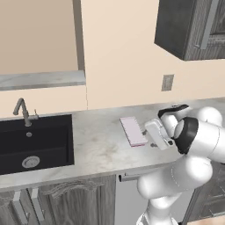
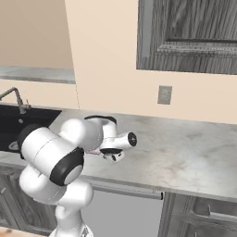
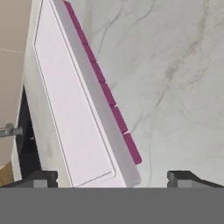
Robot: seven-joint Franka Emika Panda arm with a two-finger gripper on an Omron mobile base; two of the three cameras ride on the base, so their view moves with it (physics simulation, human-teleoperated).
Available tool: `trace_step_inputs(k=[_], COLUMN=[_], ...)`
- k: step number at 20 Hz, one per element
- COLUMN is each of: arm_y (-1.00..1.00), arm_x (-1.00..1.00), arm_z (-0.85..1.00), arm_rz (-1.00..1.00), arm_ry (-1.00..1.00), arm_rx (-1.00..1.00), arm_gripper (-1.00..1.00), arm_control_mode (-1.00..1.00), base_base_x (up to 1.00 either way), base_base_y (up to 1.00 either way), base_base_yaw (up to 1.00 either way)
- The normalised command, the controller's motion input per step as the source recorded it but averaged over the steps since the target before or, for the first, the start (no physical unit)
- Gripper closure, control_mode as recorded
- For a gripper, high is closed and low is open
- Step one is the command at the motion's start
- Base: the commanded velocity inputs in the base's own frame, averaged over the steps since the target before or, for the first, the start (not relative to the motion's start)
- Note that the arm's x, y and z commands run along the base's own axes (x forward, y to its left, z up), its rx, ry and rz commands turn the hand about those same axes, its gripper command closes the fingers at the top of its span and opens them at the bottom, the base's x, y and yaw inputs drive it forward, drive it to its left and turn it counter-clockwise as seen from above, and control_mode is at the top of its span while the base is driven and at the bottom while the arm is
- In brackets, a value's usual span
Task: The ice cube tray has been filled with water. Take the tray and place it in the freezer to make ice. Close the freezer door after placing the tray.
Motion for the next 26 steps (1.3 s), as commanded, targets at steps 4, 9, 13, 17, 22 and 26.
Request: trace_step_inputs(k=[4, 9, 13, 17, 22, 26], arm_y=[0.03, 0.12, 0.24, 0.31, 0.3, 0.36], arm_x=[0.03, 0.0, -0.01, -0.18, -0.2, -0.14], arm_z=[-0.24, -0.23, -0.24, -0.19, -0.2, -0.2], arm_rz=[-0.09, -0.07, -0.04, 0.0, 0.0, 0.0], arm_ry=[0.02, 0.0, 0.0, 0.0, 0.0, 0.0], arm_rx=[0.07, 0.03, 0.01, 0.0, 0.0, 0.0], arm_gripper=[-1.0, -1.0, -1.0, -1.0, -1.0, -1.0], arm_control_mode=[-1.0, -1.0, -1.0, -1.0, -1.0, -1.0], base_base_x=[0.0, 0.0, 0.0, 0.0, 0.0, 0.0], base_base_y=[0.0, 0.0, 0.0, 0.0, 0.0, 0.0], base_base_yaw=[0.0, 0.0, 0.0, 0.0, 0.0, 0.0])
